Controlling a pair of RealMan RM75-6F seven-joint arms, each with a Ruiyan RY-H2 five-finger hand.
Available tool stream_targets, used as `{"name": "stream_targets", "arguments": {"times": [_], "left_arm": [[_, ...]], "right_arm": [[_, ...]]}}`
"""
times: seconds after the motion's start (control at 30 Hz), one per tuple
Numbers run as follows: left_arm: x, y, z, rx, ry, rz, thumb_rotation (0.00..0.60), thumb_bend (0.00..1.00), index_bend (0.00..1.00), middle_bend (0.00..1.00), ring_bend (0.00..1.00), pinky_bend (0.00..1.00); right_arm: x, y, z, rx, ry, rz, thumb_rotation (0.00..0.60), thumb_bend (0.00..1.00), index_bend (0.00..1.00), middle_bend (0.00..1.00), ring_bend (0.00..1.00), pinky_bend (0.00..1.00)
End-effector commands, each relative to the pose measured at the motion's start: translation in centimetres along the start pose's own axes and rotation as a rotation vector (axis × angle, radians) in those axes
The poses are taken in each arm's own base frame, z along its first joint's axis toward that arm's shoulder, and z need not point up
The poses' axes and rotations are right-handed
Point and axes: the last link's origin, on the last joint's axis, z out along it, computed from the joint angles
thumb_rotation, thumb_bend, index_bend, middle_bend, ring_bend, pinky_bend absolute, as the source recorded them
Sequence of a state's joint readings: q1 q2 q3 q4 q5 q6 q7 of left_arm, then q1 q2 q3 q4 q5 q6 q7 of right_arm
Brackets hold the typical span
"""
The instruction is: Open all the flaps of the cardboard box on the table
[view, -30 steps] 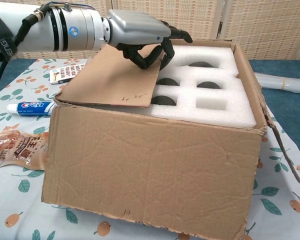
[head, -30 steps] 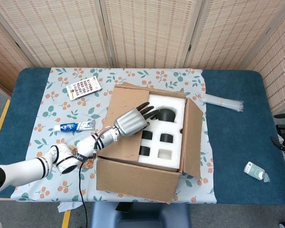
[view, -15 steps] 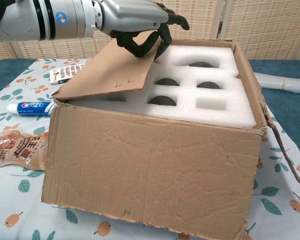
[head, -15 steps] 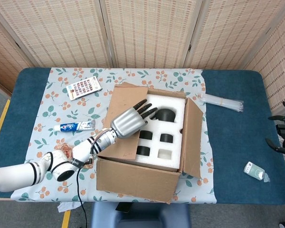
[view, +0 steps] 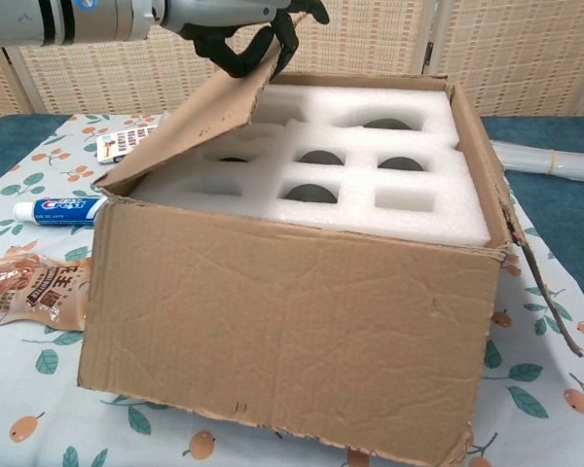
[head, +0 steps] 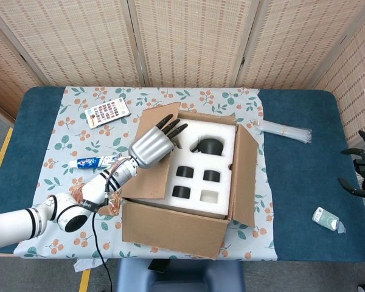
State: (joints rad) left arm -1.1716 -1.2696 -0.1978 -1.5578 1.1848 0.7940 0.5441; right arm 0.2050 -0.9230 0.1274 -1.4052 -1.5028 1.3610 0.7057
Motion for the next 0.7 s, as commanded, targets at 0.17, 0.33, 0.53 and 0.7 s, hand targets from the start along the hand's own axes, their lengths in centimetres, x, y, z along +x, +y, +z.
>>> {"name": "stream_targets", "arguments": {"times": [0.17,0.33,0.53,0.7], "left_arm": [[1.5,-0.9,-1.7,0.046,0.049,0.067,0.600,1.00,0.60,0.08,0.00,0.00],[2.4,-0.7,-2.5,0.051,0.073,0.097,0.600,1.00,0.56,0.08,0.00,0.00],[2.7,-1.2,-3.1,0.091,0.083,0.127,0.600,1.00,0.51,0.08,0.00,0.00],[2.5,-2.3,-3.4,0.147,0.076,0.163,0.600,1.00,0.47,0.08,0.00,0.00]], "right_arm": [[-0.3,-0.1,0.2,-0.002,-0.010,-0.005,0.600,0.34,0.28,0.00,0.00,0.00],[-0.5,-0.3,0.2,0.002,-0.019,-0.004,0.600,0.34,0.28,0.00,0.00,0.00],[-0.3,-0.4,-0.2,0.011,-0.005,0.003,0.600,0.34,0.28,0.00,0.00,0.00],[-0.1,-0.5,-0.5,0.020,-0.007,0.008,0.600,0.34,0.28,0.00,0.00,0.00]]}}
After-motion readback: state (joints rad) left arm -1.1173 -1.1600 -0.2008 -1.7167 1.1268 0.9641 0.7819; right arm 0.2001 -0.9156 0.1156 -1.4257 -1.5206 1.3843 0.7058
